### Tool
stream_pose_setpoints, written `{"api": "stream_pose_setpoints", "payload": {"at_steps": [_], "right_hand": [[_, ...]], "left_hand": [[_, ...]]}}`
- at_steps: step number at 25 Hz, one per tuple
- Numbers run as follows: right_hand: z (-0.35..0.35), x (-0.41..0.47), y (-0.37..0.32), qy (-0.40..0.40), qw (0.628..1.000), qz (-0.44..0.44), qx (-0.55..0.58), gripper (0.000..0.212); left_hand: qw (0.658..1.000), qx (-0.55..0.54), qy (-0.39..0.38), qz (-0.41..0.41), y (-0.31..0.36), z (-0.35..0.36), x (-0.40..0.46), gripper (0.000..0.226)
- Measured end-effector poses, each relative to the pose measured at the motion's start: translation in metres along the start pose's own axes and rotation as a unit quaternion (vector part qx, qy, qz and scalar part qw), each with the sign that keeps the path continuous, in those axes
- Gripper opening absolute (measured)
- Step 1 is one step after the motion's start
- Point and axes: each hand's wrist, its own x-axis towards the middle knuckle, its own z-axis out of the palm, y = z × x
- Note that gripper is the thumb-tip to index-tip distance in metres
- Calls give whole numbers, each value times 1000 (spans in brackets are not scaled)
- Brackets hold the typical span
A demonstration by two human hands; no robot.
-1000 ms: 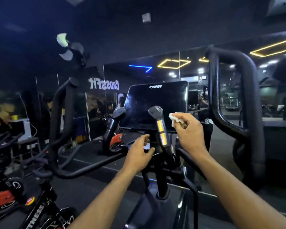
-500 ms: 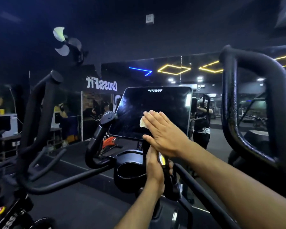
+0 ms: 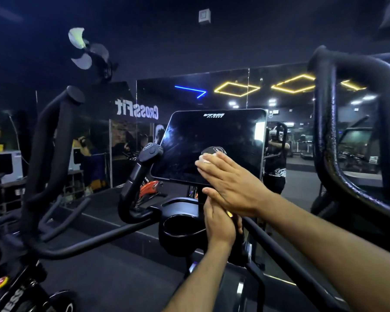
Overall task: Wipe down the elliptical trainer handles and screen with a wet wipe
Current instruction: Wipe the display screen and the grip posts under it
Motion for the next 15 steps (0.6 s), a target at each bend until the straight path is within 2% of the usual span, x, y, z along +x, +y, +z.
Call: {"api": "stream_pose_setpoints", "payload": {"at_steps": [2,4,6,8,10,12,14,15], "right_hand": [[-2,15,13,-42,998,-34,-35,69],[-1,22,20,-30,999,-7,-25,68],[1,14,9,34,996,73,25,63],[9,-1,-12,99,977,149,113,58],[12,-15,-30,118,938,201,255,56],[11,-21,-42,97,887,235,386,60],[7,-16,-47,85,847,257,458,67],[3,-9,-45,82,825,276,486,70]], "left_hand": [[1000,0,-7,-24,1,-1,-1,34],[1000,3,-29,-12,9,0,-7,38],[998,46,-25,19,6,0,-4,38],[995,85,-8,53,2,-4,2,35],[996,61,-28,60,-1,-4,3,36],[994,85,-14,69,-7,-7,4,35],[989,100,-2,113,-14,-13,10,40],[990,88,-17,108,-14,-12,11,40]]}}
